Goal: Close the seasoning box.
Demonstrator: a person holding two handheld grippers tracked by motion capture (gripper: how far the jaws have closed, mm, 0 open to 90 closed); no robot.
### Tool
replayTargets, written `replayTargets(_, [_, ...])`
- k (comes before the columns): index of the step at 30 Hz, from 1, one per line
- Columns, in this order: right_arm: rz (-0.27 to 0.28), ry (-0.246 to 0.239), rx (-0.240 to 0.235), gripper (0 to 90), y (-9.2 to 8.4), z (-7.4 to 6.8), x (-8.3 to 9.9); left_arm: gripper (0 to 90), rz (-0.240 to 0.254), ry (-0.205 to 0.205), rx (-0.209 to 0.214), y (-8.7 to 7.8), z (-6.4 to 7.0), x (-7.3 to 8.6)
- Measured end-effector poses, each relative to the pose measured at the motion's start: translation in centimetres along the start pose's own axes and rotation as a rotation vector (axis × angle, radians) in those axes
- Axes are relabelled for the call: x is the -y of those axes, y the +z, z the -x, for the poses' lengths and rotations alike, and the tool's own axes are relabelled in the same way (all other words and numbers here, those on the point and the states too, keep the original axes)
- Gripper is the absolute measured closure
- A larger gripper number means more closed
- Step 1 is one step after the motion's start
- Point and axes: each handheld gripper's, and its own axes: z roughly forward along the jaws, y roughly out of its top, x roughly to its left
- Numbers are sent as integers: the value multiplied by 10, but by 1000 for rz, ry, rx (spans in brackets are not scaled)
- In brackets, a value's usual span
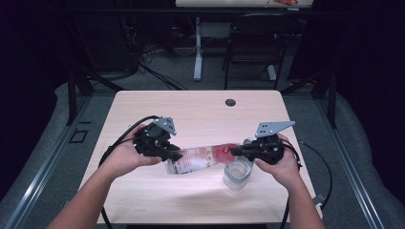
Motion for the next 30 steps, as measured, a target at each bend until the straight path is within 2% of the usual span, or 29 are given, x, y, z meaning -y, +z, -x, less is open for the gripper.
replayTargets(13, [-15, -7, 5, 872, -1, 0, 0, 745, -5, 14, -4, -2, 1, -5])
replayTargets(30, [-37, -8, 7, 862, -2, 3, 3, 756, -9, 39, -18, -7, 4, -21])
